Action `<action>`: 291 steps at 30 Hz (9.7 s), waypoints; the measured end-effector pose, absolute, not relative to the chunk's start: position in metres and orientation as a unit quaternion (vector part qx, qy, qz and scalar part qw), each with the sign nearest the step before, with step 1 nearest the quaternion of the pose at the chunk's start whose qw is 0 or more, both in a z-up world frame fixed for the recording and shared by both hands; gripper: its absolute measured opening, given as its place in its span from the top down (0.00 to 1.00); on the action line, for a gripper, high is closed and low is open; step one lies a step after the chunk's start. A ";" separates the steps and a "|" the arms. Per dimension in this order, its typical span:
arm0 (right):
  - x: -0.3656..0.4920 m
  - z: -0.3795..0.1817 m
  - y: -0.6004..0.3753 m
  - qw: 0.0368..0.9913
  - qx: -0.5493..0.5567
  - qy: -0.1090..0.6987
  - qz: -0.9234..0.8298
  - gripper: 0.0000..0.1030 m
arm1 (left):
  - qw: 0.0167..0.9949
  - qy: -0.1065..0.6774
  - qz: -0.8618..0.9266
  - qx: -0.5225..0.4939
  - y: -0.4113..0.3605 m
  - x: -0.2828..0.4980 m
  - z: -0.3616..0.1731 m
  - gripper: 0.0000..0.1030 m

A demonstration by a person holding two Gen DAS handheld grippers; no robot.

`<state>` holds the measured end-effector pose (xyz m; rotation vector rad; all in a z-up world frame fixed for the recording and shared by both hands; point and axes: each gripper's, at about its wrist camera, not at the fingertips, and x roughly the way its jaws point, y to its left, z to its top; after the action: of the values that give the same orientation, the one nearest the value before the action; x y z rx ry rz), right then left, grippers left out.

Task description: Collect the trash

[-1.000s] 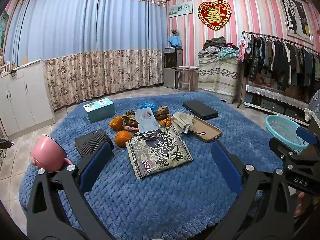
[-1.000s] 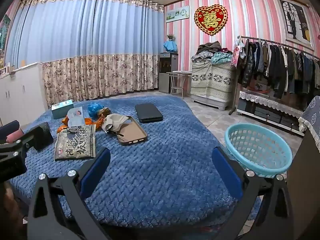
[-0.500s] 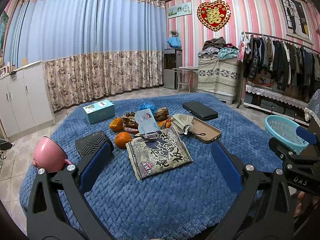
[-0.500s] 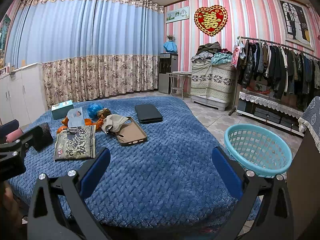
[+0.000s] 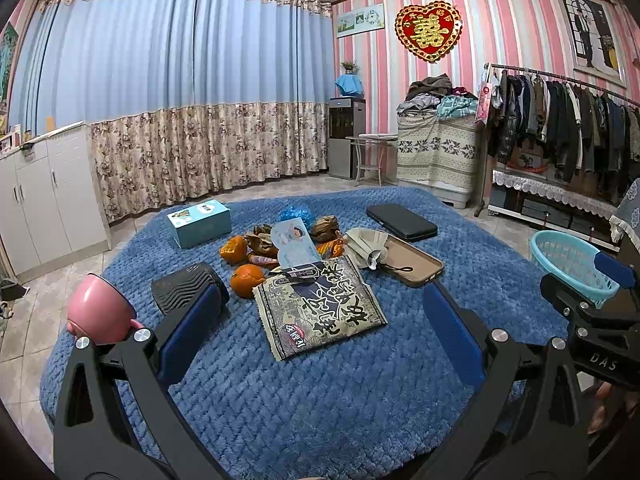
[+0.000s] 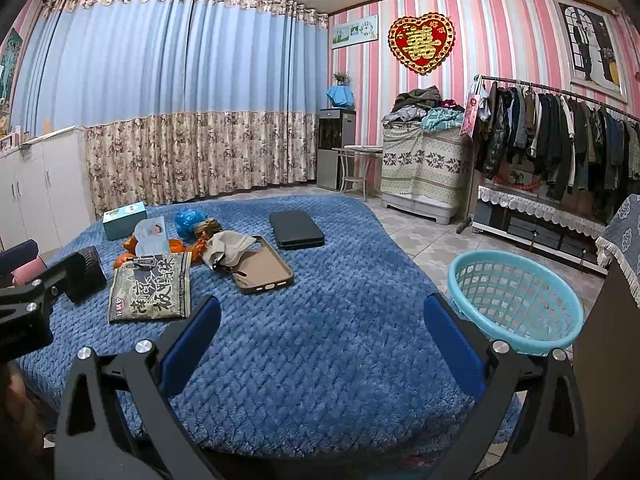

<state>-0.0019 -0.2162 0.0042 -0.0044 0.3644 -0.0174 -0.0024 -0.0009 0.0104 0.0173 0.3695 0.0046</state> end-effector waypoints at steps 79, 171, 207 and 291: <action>-0.006 0.006 -0.217 0.984 -0.004 0.176 -0.007 0.04 | 0.983 0.184 0.002 0.010 0.005 -0.004 0.013 0.05; 0.046 -0.022 -0.226 0.966 0.016 0.257 0.006 0.04 | 0.928 0.318 0.194 -0.026 0.101 0.118 -0.043 0.05; 0.071 -0.009 -0.202 0.959 0.025 0.278 0.045 0.04 | 0.900 0.379 0.216 -0.006 0.111 0.152 -0.050 0.11; 0.076 0.013 -0.518 0.923 0.209 0.253 -0.201 0.89 | 0.926 0.267 -0.265 0.041 -0.297 0.176 0.027 0.29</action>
<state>0.0761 -0.5184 0.0130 0.4286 0.5187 -0.4118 0.1762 -0.2972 0.0272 0.0831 0.5481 -0.5428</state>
